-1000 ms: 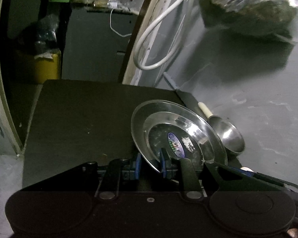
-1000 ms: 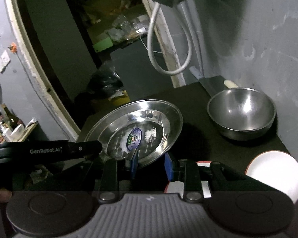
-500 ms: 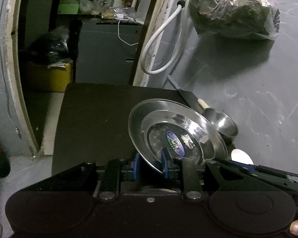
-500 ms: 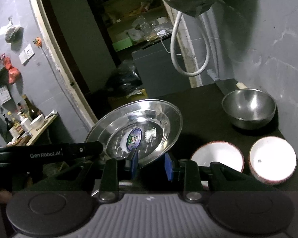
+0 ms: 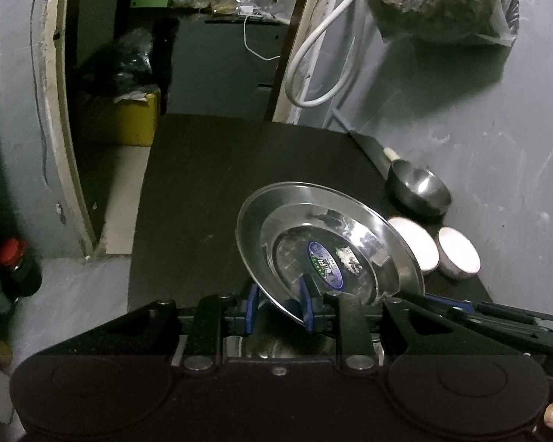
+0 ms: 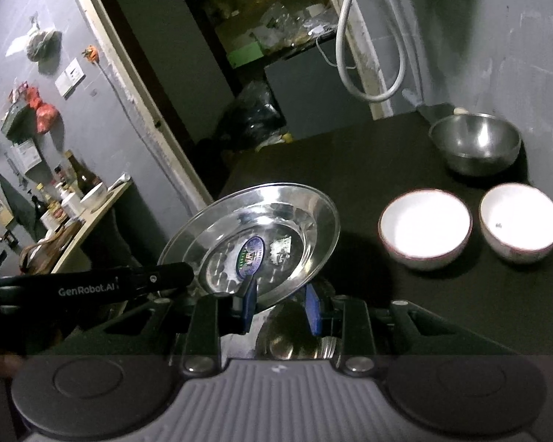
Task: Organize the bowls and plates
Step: 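Lower the plate into the steel basin and open the left gripper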
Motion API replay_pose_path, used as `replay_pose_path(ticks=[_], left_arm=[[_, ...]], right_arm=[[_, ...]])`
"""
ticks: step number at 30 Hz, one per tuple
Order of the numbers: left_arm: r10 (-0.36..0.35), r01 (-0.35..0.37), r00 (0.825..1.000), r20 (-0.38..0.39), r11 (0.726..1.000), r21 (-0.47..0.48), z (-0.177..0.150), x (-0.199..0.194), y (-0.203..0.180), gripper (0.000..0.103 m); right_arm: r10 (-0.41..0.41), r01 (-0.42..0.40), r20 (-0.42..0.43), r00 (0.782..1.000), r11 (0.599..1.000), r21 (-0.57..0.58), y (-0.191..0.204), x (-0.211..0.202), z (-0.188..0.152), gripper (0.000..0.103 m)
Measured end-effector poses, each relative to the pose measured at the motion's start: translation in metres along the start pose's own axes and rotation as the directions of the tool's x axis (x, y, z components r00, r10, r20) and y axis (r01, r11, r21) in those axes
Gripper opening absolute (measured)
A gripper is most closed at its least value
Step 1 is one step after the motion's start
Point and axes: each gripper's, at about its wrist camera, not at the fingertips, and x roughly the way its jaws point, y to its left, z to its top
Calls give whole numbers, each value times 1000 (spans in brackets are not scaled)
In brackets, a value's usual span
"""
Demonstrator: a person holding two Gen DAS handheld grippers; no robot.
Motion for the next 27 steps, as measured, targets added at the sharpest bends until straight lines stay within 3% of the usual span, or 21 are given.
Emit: replay_pose_path(ticks=[12, 27], left_arm=[[45, -47, 997, -69, 998, -28, -24, -10, 2, 28], [83, -86, 986, -143, 996, -17, -38, -2, -1, 32]], right_arm=[[37, -38, -81, 996, 999, -7, 3, -8, -20, 32], [21, -23, -147, 989, 1000, -16, 4, -5, -27, 32]])
